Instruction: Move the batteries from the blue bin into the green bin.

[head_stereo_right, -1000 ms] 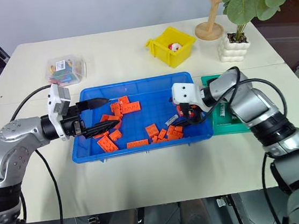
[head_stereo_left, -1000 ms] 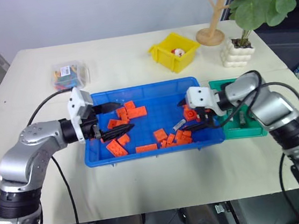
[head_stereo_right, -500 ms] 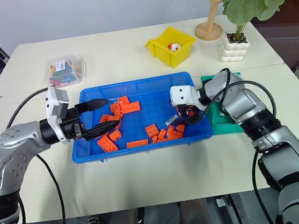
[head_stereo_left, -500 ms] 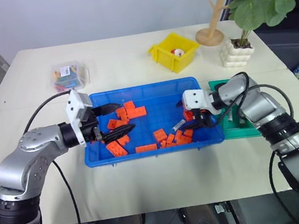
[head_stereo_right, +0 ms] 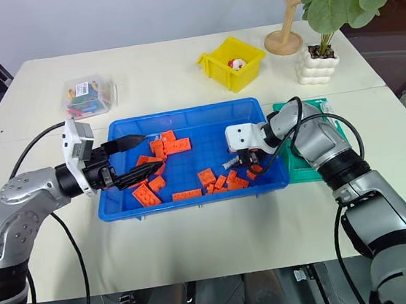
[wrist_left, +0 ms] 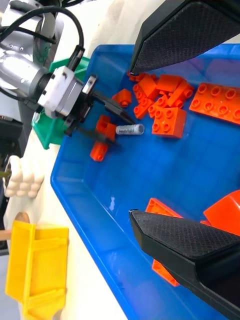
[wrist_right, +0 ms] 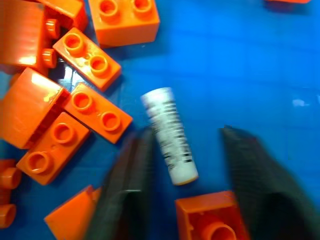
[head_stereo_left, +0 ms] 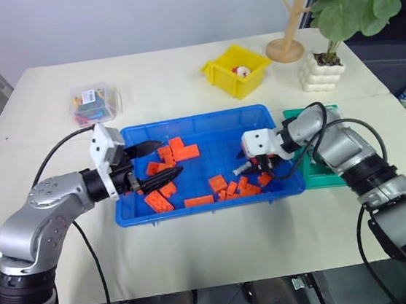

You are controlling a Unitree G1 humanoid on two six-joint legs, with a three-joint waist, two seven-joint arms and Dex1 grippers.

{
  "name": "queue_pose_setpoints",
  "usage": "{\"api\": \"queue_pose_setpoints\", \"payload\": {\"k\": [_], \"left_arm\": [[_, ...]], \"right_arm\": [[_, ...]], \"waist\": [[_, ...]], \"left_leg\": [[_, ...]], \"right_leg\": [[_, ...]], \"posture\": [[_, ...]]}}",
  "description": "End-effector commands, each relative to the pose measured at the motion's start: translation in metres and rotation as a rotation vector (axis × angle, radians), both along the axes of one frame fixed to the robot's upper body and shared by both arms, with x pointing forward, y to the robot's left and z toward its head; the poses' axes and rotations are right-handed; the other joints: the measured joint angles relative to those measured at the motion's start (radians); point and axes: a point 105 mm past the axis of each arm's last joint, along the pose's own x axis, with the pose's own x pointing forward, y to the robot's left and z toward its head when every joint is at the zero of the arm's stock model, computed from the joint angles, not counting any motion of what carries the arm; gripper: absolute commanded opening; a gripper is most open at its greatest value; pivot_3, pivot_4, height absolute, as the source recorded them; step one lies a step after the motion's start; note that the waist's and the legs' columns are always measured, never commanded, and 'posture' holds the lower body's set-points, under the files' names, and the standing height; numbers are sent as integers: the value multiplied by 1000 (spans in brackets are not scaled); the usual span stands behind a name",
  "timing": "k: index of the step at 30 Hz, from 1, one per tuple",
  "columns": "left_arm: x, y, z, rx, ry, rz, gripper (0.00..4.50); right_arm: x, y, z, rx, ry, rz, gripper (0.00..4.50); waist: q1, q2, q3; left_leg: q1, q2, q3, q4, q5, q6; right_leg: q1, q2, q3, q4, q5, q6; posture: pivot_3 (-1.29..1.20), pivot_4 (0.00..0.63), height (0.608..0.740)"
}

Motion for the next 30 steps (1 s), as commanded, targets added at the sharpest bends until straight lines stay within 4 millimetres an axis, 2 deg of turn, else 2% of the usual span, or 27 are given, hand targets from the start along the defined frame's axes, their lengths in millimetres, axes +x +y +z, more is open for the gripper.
{"api": "queue_pose_setpoints", "payload": {"k": [1, 4, 7, 11, 14, 19, 22, 23, 25, 30], "left_arm": [[-4, 5, 15, 4, -66, -1, 4500], [-5, 6, 16, 14, -67, -13, 4500], [-4, 6, 17, 49, -79, -33, 4500], [5, 2, 30, 15, -115, -57, 4500], [13, -9, 41, -50, -133, -104, 4500], [24, -35, 50, -103, -154, -205, 4500], [27, -43, 51, -125, -154, -240, 4500], [30, -48, 50, -135, -149, -258, 4500], [34, -54, 48, -145, -143, -277, 4500], [45, -59, 42, -144, -136, -287, 4500]], "right_arm": [[1, 0, 6, 9, -5, -5, 10], [3, -1, 9, 11, -17, -14, 18], [9, 1, 22, 50, -45, -42, 18], [18, 1, 63, 166, -83, -111, 18], [21, -8, 95, 225, -123, -167, 18], [11, -39, 135, 274, -178, -271, 18], [5, -55, 140, 261, -197, -327, 18], [-2, -71, 138, 238, -200, -377, 18], [-11, -89, 136, 216, -195, -442, 18], [-31, -124, 113, 155, -158, -583, 18]], "waist": [[0, 0, 0], [0, 0, 0], [0, 0, 0], [0, 0, 0], [2, 0, 0], [13, 0, 0], [12, 0, 0], [9, 0, 0], [17, 0, 0], [22, 0, 0]], "left_leg": [[0, 0, 0, 0, 0, 0], [0, 0, 0, 0, 0, 0], [0, 0, 0, 0, 0, 0], [0, 0, 0, 0, 0, 0], [0, 0, 0, 0, 0, 0], [-1, -1, 0, 0, 0, 0], [-1, 0, 0, 0, 0, 0], [-1, 0, 0, 0, 0, 0], [-1, 0, 0, 0, 0, 0], [-1, 0, 2, 1, 0, 0]], "right_leg": [[0, 0, 0, 0, 0, 0], [0, 0, 0, 0, 0, 0], [0, 0, 0, 0, 0, 0], [0, 0, 0, 0, 0, 0], [0, 0, 0, 0, 0, 0], [0, 0, 0, -1, 0, 0], [0, 0, 0, -1, 0, 0], [0, 0, 0, -1, 0, 0], [0, 0, 0, -1, 0, 0], [0, 0, 1, -1, 0, 0]], "posture": [[0, 150, 740], [0, 150, 740], [0, 150, 740], [0, 150, 740], [0, 150, 740], [0, 150, 740], [0, 150, 740], [0, 150, 740], [0, 150, 740], [0, 150, 740]]}}
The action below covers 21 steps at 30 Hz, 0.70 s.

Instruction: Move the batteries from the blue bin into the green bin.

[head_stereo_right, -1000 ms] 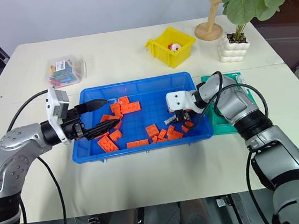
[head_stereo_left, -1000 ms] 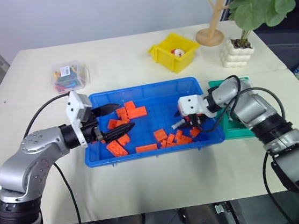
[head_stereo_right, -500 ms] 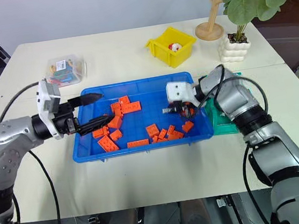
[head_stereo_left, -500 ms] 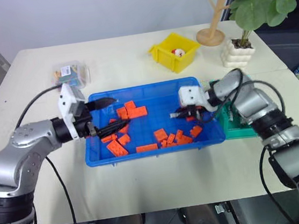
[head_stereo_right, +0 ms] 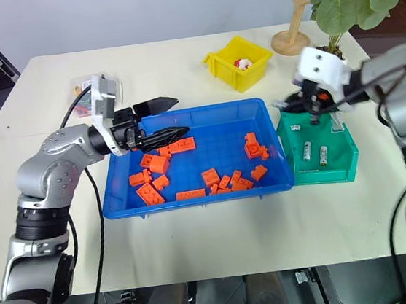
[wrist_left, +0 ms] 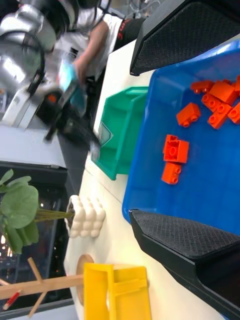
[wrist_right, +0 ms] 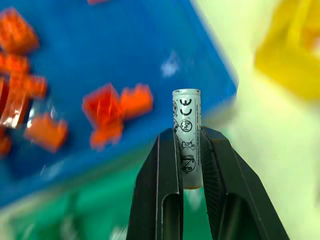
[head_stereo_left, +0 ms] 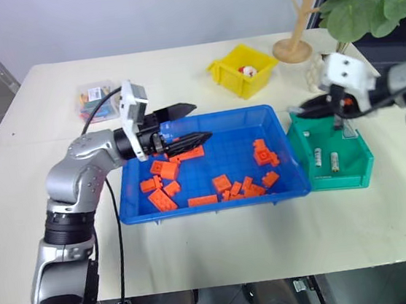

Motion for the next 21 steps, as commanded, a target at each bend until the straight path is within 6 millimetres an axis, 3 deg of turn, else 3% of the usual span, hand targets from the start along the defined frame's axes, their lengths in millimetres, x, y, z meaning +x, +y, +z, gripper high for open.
{"api": "queue_pose_setpoints", "payload": {"k": [1, 4, 13, 18, 21], "left_arm": [[4, -1, 6, 3, -54, -10, 4500], [10, 0, 3, 8, -52, 3, 4500], [12, 6, 3, 22, -63, 19, 4500], [22, 16, 15, -29, -112, 121, 4500], [33, 40, 31, -75, -165, 256, 4500]], "right_arm": [[-10, -13, 4, -26, -44, -52, 18], [-12, -25, -10, -20, -27, -107, 18], [-9, -38, -21, 9, -39, -174, 4418], [9, -36, -1, 79, -156, -208, 4418], [25, -36, 24, 233, -256, -267, 4418]], "waist": [[-2, 0, 0], [0, 0, 0], [3, 0, 0], [-3, 0, 0], [-5, 0, 0]], "left_leg": [[0, 0, 0, 0, 0, 0], [1, 0, 1, 0, 0, 0], [0, 0, 1, 1, 0, 0], [0, 0, 1, 1, 0, 0], [1, 1, 1, 1, 0, 0]], "right_leg": [[0, 0, 0, 0, 0, 0], [0, 0, 0, 0, 0, 0], [0, 0, 1, 0, 0, 0], [0, 0, 1, 0, 0, 0], [0, 0, 1, 0, 0, 0]], "posture": [[0, 150, 740], [0, 150, 740], [0, 150, 740], [0, 150, 740], [0, 150, 740]]}}
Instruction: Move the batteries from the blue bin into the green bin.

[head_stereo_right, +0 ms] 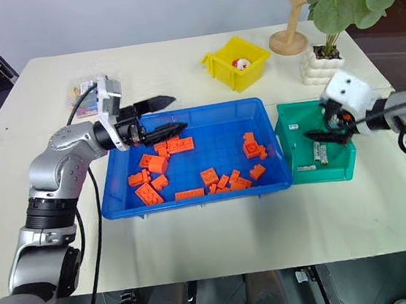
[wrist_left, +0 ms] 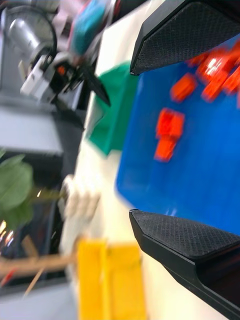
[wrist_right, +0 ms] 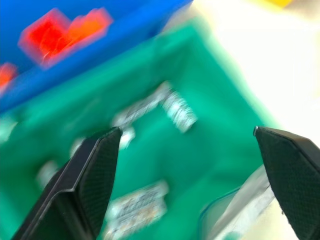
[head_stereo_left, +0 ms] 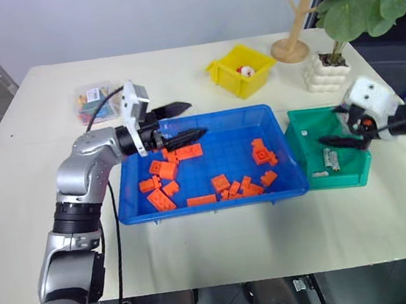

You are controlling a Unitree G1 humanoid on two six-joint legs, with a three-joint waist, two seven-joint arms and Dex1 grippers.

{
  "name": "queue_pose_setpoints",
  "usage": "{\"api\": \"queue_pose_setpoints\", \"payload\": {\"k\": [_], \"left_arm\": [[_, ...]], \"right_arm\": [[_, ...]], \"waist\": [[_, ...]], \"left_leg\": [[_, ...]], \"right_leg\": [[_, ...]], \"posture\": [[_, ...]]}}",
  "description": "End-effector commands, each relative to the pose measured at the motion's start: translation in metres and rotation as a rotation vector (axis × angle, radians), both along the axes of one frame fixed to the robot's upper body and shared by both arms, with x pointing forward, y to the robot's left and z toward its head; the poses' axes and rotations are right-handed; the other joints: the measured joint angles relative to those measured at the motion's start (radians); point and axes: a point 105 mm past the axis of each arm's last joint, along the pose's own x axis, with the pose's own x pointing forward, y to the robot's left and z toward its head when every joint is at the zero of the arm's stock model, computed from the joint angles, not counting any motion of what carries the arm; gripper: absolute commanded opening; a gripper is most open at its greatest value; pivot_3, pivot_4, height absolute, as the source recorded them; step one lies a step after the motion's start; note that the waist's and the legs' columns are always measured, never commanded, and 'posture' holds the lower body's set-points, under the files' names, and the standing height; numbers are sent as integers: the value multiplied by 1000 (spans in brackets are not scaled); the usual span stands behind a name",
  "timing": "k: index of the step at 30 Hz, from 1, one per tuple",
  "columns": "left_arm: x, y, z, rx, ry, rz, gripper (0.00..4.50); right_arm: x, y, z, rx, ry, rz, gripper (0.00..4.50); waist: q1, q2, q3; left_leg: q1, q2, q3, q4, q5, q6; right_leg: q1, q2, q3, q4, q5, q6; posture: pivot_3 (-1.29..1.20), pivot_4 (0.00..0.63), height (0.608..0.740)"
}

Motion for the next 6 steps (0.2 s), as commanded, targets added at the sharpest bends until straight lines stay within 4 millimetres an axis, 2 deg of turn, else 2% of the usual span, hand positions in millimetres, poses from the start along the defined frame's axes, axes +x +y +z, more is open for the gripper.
{"api": "queue_pose_setpoints", "payload": {"k": [1, 3, 6], "left_arm": [[11, 37, 34, -60, -123, 185, 4500], [12, 59, 42, -66, -147, 267, 4500], [7, 101, 54, -63, -178, 413, 4500]], "right_arm": [[15, -10, 44, 157, -182, -88, 4418], [21, -20, 53, 210, -237, -145, 4418], [27, -42, 69, 315, -333, -256, 4418]], "waist": [[-1, 0, 0], [1, 0, 0], [4, 0, 0]], "left_leg": [[0, 0, 0, 0, 0, 0], [0, 0, 0, -1, 0, 0], [-1, 0, 0, -1, 0, 0]], "right_leg": [[0, 0, 0, 0, 0, 0], [0, 0, 0, 0, 0, 0], [-1, 0, 0, -1, 0, 0]], "posture": [[0, 150, 740], [0, 150, 740], [0, 150, 740]]}}
